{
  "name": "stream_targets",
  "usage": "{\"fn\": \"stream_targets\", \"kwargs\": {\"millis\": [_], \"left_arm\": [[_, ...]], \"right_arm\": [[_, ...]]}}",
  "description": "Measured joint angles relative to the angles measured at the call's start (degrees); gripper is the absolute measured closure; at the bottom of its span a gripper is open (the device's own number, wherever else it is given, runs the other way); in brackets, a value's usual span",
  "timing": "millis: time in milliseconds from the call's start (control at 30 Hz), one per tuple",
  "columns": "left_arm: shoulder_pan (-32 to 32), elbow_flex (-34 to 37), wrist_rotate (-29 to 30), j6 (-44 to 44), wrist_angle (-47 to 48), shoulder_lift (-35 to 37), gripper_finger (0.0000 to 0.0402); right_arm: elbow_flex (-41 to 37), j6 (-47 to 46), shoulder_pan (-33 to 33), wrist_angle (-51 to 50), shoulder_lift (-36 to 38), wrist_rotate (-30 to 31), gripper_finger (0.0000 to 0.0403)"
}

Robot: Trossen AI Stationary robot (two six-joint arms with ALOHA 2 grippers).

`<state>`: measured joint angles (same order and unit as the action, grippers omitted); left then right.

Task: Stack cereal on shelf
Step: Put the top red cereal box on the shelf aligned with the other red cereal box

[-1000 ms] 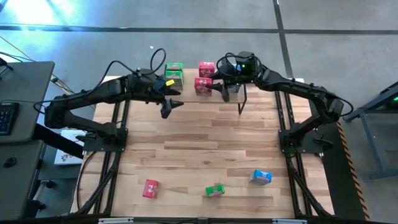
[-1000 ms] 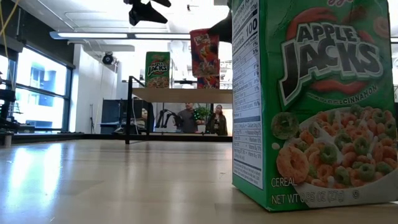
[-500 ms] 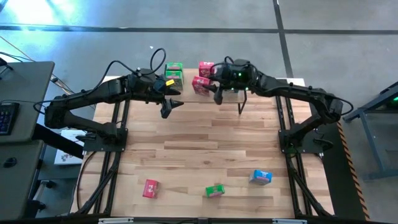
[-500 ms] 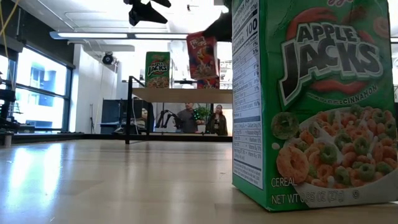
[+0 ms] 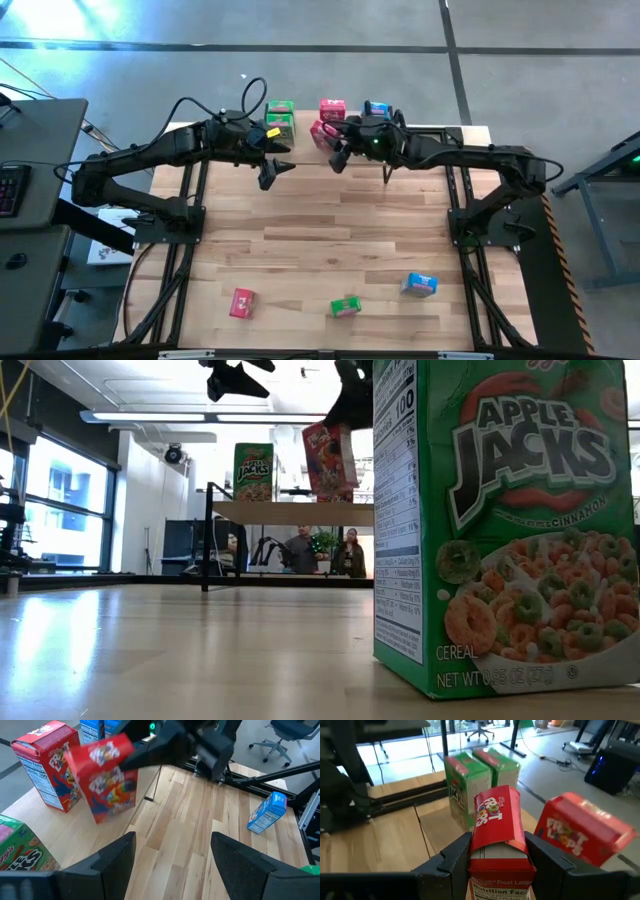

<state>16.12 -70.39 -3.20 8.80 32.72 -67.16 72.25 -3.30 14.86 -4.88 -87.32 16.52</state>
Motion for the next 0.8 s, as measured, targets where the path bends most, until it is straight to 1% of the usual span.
{"fn": "stream_targets", "kwargs": {"millis": [100, 267, 533, 800], "left_arm": [[0.00, 0.00, 0.00, 0.02, 0.01, 0.00, 0.0153], [-0.02, 0.00, -0.01, 0.02, 0.01, 0.00, 0.0153], [-0.02, 0.02, -0.01, 0.02, 0.01, 0.00, 0.0153], [-0.04, 0.00, 0.00, 0.04, 0.01, 0.00, 0.0153]], "right_arm": [[0.00, -0.98, -0.37, -0.02, -1.34, 0.10, 0.0247], [0.00, -0.82, -1.14, 1.78, -1.95, 2.98, 0.0247], [0.00, -0.82, -0.99, 2.02, -1.95, 3.06, 0.0247], [0.00, -2.28, -0.99, -0.77, -2.00, 2.98, 0.0247]]}}
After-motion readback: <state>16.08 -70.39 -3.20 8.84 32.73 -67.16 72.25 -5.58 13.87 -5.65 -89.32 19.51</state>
